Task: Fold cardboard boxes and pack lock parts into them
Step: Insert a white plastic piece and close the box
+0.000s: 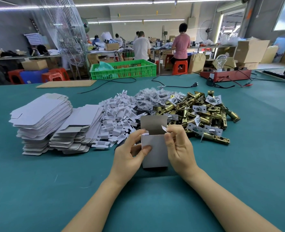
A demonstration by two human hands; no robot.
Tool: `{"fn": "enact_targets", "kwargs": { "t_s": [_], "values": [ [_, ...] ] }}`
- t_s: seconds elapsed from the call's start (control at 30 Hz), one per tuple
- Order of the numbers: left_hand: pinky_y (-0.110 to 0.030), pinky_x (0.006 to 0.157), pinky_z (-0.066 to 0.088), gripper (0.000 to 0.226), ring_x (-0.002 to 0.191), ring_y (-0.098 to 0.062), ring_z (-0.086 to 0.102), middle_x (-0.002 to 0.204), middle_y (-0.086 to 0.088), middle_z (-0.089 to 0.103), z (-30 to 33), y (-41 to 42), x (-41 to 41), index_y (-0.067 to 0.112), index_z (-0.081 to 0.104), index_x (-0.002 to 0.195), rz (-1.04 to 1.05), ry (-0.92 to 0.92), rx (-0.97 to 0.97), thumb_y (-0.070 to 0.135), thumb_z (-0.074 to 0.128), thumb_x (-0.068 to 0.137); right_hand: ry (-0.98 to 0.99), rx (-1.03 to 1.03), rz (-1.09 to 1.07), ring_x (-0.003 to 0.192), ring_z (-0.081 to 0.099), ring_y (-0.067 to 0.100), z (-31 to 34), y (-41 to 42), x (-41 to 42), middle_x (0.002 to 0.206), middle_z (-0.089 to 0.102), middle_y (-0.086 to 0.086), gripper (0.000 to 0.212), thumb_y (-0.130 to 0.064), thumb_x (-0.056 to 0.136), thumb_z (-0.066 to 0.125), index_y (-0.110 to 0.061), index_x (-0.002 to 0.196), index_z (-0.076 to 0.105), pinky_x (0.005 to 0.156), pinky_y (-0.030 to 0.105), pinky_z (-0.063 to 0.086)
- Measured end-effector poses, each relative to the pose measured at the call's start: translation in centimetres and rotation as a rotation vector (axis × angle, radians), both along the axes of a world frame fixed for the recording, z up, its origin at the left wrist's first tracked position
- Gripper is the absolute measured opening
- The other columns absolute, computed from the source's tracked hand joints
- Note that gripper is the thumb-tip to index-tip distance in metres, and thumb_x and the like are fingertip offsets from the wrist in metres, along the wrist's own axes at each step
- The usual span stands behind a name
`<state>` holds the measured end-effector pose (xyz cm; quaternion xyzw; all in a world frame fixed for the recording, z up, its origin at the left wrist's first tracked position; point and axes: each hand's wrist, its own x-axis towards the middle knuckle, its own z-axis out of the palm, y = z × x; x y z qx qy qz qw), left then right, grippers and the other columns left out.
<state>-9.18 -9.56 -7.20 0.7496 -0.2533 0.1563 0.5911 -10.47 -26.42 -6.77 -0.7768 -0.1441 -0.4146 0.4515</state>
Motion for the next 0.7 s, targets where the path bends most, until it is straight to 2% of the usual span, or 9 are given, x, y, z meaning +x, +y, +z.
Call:
{"fn": "enact_targets", "kwargs": {
  "t_s": [0.1,0.17,0.27,0.33,0.4,0.43,0.53,0.63,0.7],
  "values": [
    [-0.007,0.074,0.049,0.052,0.094,0.009,0.067,0.106,0.019,0.067,0.0,0.0,0.0,0.049,0.055,0.112,-0.003,-0.004,-0.004,0.009,0.074,0.085,-0.021,-0.052,0.004,0.080,0.047,-0.005,0.6,-0.3,-0.1,0.097,0.047,-0.015,0.012,-0.033,0.099,0.041,-0.023,0.094,0.047,0.068,0.015,0.038],
    [-0.009,0.073,0.051,0.040,0.095,0.010,0.066,0.105,0.016,0.068,0.0,0.0,0.0,0.044,0.055,0.113,-0.009,-0.011,-0.009,0.019,0.071,0.086,-0.022,-0.081,0.016,0.077,0.046,-0.003,0.8,-0.2,-0.1,0.097,0.050,-0.007,0.013,-0.027,0.098,0.043,-0.017,0.092,0.047,0.066,0.015,0.037],
    [-0.018,0.073,0.056,0.030,0.085,0.005,0.068,0.103,0.026,0.067,0.2,-0.1,0.0,0.042,0.055,0.113,0.001,-0.017,-0.020,0.027,0.062,0.087,-0.001,-0.052,0.042,0.079,0.054,0.008,1.0,-0.2,-0.3,0.107,0.058,0.003,0.026,-0.024,0.098,0.048,-0.001,0.086,0.051,0.064,0.025,0.042],
    [-0.029,0.072,0.056,0.028,0.076,-0.008,0.066,0.106,0.032,0.064,0.3,-0.1,0.0,0.041,0.056,0.112,0.018,-0.047,-0.009,0.026,0.058,0.089,0.009,-0.036,0.057,0.081,0.057,0.016,1.3,-0.1,-0.4,0.112,0.060,0.005,0.026,-0.019,0.096,0.050,0.004,0.083,0.052,0.063,0.032,0.045],
    [-0.038,0.072,0.057,0.025,0.078,-0.024,0.063,0.108,0.035,0.063,0.3,-0.1,0.0,0.040,0.060,0.109,0.018,-0.074,0.008,0.024,0.056,0.091,0.019,0.004,0.061,0.081,0.057,0.018,1.6,0.0,-0.6,0.111,0.060,0.004,0.022,-0.016,0.094,0.051,0.003,0.083,0.052,0.063,0.035,0.045],
    [-0.042,0.072,0.057,0.025,0.080,-0.027,0.063,0.109,0.035,0.062,0.3,-0.1,0.0,0.040,0.060,0.111,0.016,-0.076,0.015,0.024,0.055,0.092,0.027,0.034,0.060,0.081,0.057,0.017,1.7,0.2,-0.8,0.110,0.060,0.001,0.020,-0.016,0.093,0.052,0.002,0.083,0.052,0.064,0.034,0.045],
    [-0.045,0.071,0.057,0.031,0.076,-0.016,0.061,0.109,0.034,0.063,0.3,0.0,0.0,0.045,0.054,0.116,0.013,-0.061,0.027,0.025,0.053,0.092,0.051,0.136,0.068,0.078,0.054,0.004,1.8,0.6,-1.2,0.099,0.056,-0.019,0.010,-0.013,0.090,0.058,-0.011,0.094,0.049,0.065,0.022,0.045],
    [-0.048,0.069,0.056,0.032,0.079,-0.018,0.058,0.100,0.020,0.067,0.2,-0.1,0.1,0.050,0.054,0.113,0.025,-0.059,0.031,0.027,0.053,0.092,0.082,0.166,0.085,0.084,0.055,0.001,2.1,0.6,-1.4,0.099,0.056,-0.012,0.025,-0.008,0.092,0.061,-0.020,0.110,0.047,0.069,0.019,0.046],
    [-0.049,0.069,0.057,0.034,0.074,-0.025,0.061,0.096,0.014,0.066,0.3,-0.1,0.1,0.055,0.053,0.111,0.031,-0.063,0.038,0.028,0.053,0.092,0.084,0.121,0.090,0.085,0.056,0.007,2.4,0.6,-1.5,0.099,0.059,-0.002,0.020,-0.013,0.093,0.059,-0.018,0.112,0.054,0.069,0.024,0.048]
  ]
}}
